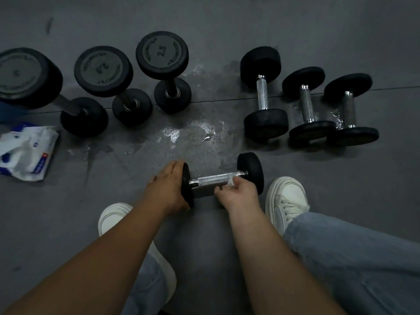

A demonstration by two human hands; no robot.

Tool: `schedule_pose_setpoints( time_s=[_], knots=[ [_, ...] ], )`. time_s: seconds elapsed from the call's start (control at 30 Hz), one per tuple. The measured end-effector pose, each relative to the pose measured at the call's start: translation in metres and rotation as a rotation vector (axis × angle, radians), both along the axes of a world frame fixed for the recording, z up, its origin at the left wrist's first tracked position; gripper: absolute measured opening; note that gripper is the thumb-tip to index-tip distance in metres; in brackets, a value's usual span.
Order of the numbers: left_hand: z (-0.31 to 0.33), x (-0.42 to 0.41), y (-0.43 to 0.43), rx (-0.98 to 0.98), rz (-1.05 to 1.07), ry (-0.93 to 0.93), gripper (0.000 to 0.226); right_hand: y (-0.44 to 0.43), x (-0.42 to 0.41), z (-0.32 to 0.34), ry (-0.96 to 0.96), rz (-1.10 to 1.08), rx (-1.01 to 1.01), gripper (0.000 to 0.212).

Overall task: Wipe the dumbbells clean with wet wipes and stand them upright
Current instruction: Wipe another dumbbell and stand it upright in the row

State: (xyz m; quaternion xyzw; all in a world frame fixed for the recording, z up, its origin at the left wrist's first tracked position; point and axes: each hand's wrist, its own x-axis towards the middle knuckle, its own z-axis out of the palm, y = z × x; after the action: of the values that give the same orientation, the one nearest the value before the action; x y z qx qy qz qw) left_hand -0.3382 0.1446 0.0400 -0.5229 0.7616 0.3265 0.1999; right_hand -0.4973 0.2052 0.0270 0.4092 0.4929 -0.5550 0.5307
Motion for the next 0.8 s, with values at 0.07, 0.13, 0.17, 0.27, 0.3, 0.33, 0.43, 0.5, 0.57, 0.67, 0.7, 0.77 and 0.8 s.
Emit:
schedule_pose_setpoints(
  time_s=[0.07, 0.13, 0.17, 0.27, 0.3, 0.33, 0.43, 0.5, 0.57, 0.67, 0.7, 0.77, 0.8],
  knots=[
    [-0.001, 0.000, -0.001, -0.007, -0.004, 0.002, 0.121, 0.005, 0.002, 0.004, -0.044, -0.073, -0.058, 0.032],
    [0.000, 0.000, 0.000, -0.005, -0.003, -0.004, 0.121, 0.001, 0.000, 0.004, -0.048, -0.044, -0.028, 0.036],
    [0.000, -0.001, 0.000, -0.005, -0.002, -0.006, 0.122, -0.003, -0.002, -0.001, -0.047, -0.020, -0.013, 0.037],
    [0.000, -0.001, -0.001, -0.012, -0.001, -0.003, 0.122, -0.010, -0.005, -0.004, -0.019, 0.035, 0.069, 0.035],
    [0.000, 0.000, -0.001, -0.012, -0.006, -0.005, 0.122, -0.006, -0.004, -0.002, -0.018, -0.008, 0.052, 0.036],
    [-0.001, 0.000, -0.001, -0.014, -0.010, -0.006, 0.122, 0.000, -0.002, 0.000, -0.012, -0.044, 0.026, 0.043],
    [-0.001, 0.000, -0.001, -0.013, -0.007, -0.003, 0.122, 0.011, 0.002, -0.003, 0.014, -0.099, 0.014, 0.056],
    [-0.001, 0.000, -0.001, -0.017, -0.006, 0.000, 0.121, 0.013, 0.005, -0.009, -0.003, -0.105, -0.031, 0.044],
    [-0.003, 0.000, 0.000, -0.024, 0.000, 0.009, 0.120, 0.014, 0.009, -0.020, -0.018, -0.089, -0.045, 0.028],
    [-0.006, 0.000, 0.003, -0.045, 0.026, 0.026, 0.115, 0.007, 0.014, -0.023, 0.030, -0.010, -0.024, 0.031],
    [-0.007, 0.001, 0.003, -0.049, 0.030, 0.025, 0.114, 0.002, 0.015, -0.024, 0.046, 0.007, -0.028, 0.041],
    [-0.008, 0.001, 0.003, -0.052, 0.017, 0.019, 0.117, -0.009, 0.014, -0.021, 0.071, 0.006, -0.019, 0.050],
    [-0.009, 0.001, 0.002, -0.054, 0.011, 0.015, 0.119, -0.015, 0.013, -0.020, 0.091, -0.003, 0.001, 0.051]
  ],
)
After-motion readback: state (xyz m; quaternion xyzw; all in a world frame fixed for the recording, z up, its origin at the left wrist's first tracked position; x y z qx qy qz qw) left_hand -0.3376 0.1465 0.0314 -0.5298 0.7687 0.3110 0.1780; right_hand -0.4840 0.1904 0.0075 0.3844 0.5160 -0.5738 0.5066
